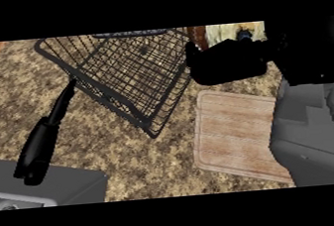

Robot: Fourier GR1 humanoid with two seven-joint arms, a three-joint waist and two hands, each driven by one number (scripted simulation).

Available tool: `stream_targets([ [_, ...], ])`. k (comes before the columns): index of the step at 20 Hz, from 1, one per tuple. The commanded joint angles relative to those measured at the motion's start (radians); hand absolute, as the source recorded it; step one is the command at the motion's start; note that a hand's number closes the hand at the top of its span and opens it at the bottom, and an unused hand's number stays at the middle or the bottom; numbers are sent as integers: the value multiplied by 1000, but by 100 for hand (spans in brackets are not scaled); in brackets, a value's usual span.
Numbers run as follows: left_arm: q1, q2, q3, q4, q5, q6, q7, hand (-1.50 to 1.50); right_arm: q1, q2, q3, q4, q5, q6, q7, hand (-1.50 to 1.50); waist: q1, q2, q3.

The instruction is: Pick the cupcake from the cutting board and place it in the tiered basket

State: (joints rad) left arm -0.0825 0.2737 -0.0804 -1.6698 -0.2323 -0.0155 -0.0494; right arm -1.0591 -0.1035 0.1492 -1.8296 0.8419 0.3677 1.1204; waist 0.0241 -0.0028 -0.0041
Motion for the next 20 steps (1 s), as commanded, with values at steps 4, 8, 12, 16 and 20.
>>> stream_targets([
  [4,-44,12,29,24,28,-31,-10,0,-214,101,-61,365,2,-113,113,150,11,9,1],
  [8,-5,-42,-50,-43,-41,14,33,0,-290,102,-69,558,-13,-196,91,150,21,8,2],
  [12,-47,-41,-30,9,-28,1,15,0,-332,103,-56,747,-39,-346,45,150,30,15,1],
  [16,-82,-56,-42,-5,-30,-1,61,0,-321,103,-78,860,-65,-541,-56,150,38,19,3],
  [20,-75,-24,-17,16,-1,-43,12,0,-308,103,-69,994,-189,-704,-188,-150,71,28,2],
])
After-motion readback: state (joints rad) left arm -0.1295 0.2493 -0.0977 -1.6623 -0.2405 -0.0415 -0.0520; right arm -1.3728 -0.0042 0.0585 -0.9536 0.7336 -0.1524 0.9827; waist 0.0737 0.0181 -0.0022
